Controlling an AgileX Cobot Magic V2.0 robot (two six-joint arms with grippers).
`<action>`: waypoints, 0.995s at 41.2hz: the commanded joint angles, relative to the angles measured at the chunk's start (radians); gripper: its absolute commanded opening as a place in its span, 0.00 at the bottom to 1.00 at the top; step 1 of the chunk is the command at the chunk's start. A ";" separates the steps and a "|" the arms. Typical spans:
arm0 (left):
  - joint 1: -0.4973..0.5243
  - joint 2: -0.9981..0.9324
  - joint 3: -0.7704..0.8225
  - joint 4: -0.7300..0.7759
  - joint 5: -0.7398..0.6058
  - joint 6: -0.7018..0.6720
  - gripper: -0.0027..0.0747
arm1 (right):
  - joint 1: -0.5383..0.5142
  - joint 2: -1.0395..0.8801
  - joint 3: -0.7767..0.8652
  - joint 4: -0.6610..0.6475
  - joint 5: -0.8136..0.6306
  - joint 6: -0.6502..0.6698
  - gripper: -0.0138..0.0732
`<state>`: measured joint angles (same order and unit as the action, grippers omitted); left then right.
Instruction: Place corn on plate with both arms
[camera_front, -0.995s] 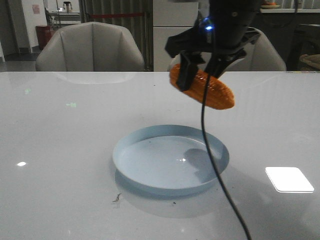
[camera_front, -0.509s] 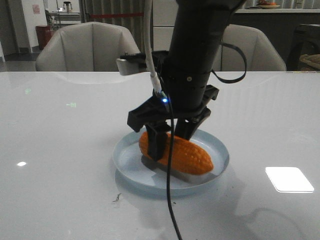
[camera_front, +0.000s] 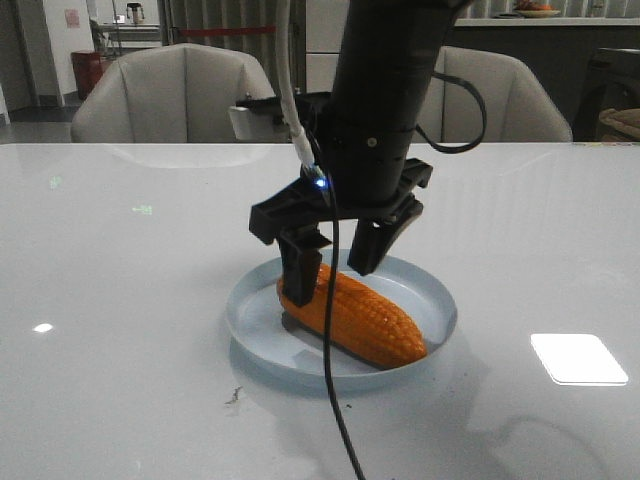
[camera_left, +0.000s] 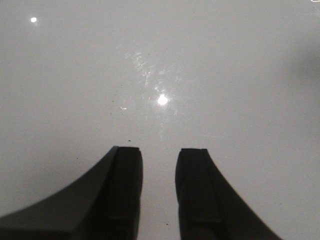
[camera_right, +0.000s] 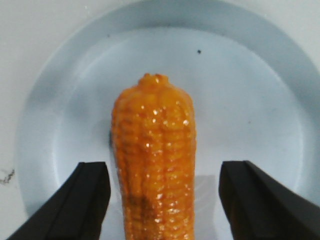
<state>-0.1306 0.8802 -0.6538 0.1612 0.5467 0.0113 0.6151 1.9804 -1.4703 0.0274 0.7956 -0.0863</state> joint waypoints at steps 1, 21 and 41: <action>0.000 -0.004 -0.029 -0.003 -0.069 -0.011 0.37 | -0.015 -0.089 -0.080 -0.006 0.000 -0.002 0.81; 0.000 -0.004 -0.029 -0.003 -0.066 -0.011 0.37 | -0.239 -0.522 -0.065 -0.006 0.067 0.110 0.81; 0.000 -0.004 -0.029 -0.003 -0.062 -0.011 0.37 | -0.612 -1.205 0.596 -0.011 -0.105 0.110 0.81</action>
<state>-0.1306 0.8802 -0.6538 0.1612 0.5466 0.0113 0.0447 0.8729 -0.9302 0.0212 0.7805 0.0238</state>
